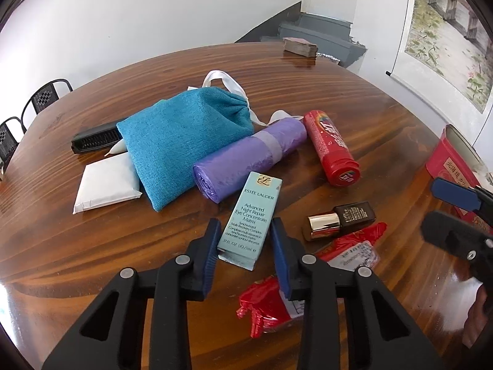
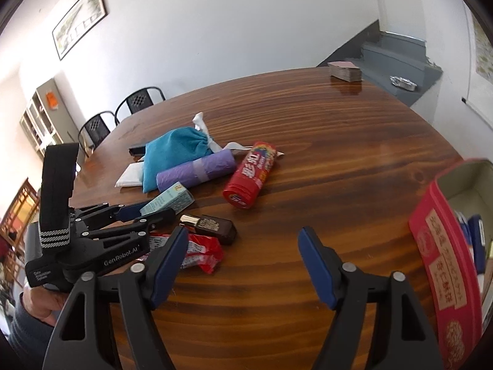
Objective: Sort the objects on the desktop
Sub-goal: 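Return both grippers to the pile and lower them over the cosmetic boxes, then grasp the pale green cosmetic box with the left gripper while the right grasps the dark bottle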
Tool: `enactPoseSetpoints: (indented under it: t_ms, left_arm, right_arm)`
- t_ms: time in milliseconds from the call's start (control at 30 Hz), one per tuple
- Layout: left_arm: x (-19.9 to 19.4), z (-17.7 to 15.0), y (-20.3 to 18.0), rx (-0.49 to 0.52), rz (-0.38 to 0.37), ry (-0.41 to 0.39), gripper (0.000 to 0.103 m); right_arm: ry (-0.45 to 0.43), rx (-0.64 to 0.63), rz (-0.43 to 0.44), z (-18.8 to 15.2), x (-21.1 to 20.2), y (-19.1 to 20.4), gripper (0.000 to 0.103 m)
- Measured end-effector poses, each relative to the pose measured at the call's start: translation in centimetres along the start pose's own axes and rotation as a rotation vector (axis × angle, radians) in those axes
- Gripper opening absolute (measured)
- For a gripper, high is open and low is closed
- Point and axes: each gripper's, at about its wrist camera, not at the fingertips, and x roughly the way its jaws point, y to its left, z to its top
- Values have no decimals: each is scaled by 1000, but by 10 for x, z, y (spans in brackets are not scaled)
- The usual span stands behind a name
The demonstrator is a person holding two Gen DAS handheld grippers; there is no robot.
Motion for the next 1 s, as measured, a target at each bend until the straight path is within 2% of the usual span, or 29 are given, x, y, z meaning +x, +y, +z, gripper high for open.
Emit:
enactPoseSetpoints:
  t_ms: [333, 600, 700, 967, 1000]
  left_arm:
    - [-3, -6, 5, 15, 15, 18, 34]
    - [-5, -13, 21, -8, 7, 42, 40]
    - [-9, -18, 28, -15, 18, 41, 49]
    - [-12, -18, 35, -24, 17, 33, 50]
    - [-12, -18, 34, -22, 17, 30, 50]
  right_arm:
    - [75, -84, -29, 7, 41, 27, 80]
    - [107, -101, -40, 11, 62, 36, 80]
    - [116, -120, -49, 10, 68, 41, 80]
    - [148, -134, -69, 10, 80, 41, 79]
    - [144, -143, -77, 9, 79, 41, 74]
